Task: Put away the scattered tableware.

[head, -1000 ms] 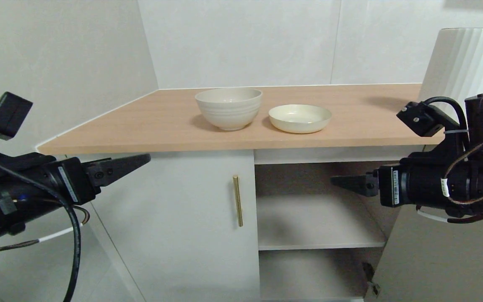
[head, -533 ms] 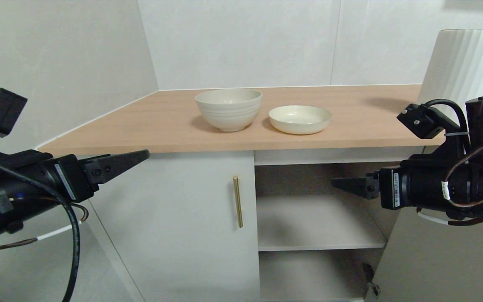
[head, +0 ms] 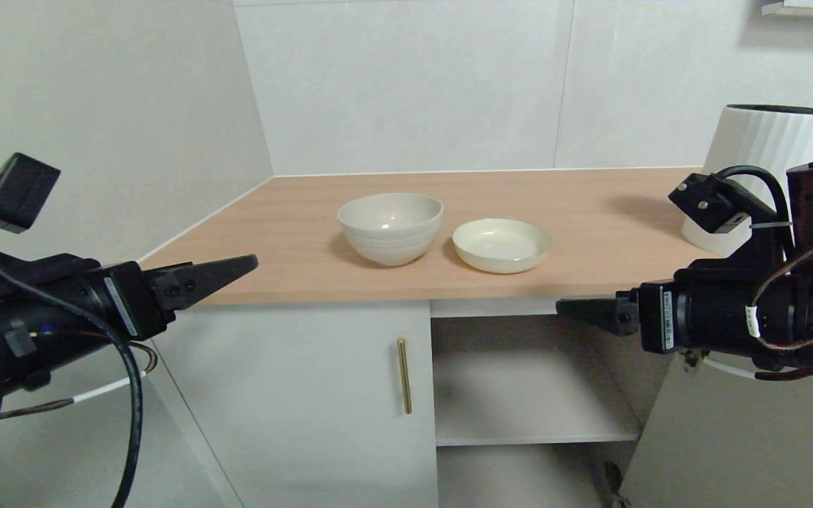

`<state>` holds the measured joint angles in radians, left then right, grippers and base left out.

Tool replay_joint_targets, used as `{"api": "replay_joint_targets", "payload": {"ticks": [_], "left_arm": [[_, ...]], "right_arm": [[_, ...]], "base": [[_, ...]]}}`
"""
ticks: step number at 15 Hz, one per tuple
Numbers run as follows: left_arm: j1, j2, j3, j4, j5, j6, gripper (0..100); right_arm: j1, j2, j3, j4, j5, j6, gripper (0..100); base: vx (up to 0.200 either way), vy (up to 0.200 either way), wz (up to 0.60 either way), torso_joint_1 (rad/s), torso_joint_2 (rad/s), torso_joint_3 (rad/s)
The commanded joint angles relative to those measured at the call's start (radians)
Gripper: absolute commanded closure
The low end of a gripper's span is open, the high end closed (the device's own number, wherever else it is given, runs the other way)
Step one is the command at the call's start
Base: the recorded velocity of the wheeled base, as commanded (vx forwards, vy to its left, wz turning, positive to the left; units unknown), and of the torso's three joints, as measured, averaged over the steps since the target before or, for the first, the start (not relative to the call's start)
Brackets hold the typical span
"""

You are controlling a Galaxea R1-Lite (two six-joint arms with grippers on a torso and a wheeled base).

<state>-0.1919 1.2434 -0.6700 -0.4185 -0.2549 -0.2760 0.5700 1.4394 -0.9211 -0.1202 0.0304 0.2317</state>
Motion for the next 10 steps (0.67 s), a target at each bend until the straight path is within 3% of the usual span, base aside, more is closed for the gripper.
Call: {"api": "replay_joint_targets", "payload": {"ticks": [1, 7, 10], "left_arm": [[-0.001, 0.019, 0.001, 0.000, 0.000, 0.000, 0], [-0.001, 0.093, -0.010, -0.063, 0.000, 0.000, 0], [-0.012, 0.139, -0.056, -0.057, -0.010, 0.000, 0]], "right_arm": [[0.001, 0.004, 0.005, 0.002, 0.000, 0.000, 0], [-0.001, 0.032, 0.004, -0.030, 0.000, 0.000, 0], [-0.010, 0.087, -0.007, -0.090, -0.004, -0.006, 0]], "base": [[0.000, 0.000, 0.00, 0.178, -0.47, -0.305], [0.000, 0.000, 0.00, 0.180, -0.46, -0.284], [0.000, 0.000, 0.00, 0.061, -0.15, -0.089]]}}
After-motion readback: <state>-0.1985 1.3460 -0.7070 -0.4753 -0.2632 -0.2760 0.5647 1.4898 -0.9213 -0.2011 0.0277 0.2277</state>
